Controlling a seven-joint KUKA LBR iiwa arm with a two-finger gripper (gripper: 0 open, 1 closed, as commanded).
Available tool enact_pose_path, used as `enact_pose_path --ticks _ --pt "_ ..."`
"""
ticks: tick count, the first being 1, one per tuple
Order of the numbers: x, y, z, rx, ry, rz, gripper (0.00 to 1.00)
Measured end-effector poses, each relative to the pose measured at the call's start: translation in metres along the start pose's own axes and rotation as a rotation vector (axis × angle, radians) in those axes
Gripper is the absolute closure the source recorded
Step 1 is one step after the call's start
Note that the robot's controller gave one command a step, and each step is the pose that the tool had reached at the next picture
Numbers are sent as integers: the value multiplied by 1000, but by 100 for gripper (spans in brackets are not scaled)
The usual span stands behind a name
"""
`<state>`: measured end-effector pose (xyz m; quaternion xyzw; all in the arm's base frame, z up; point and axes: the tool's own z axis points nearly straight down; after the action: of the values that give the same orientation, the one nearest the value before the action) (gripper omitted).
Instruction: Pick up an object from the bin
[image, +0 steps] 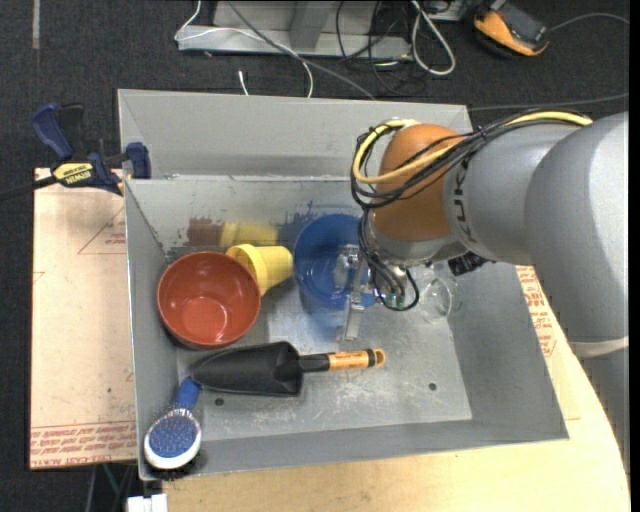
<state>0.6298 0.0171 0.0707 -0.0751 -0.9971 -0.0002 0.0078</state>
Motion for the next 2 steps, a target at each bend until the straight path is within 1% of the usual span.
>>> enact_pose_path --ticks 1,2 --pt "4 -16 -8 -1 -6 -93 0" --pt "1 -1 -2 0 4 -8 0"
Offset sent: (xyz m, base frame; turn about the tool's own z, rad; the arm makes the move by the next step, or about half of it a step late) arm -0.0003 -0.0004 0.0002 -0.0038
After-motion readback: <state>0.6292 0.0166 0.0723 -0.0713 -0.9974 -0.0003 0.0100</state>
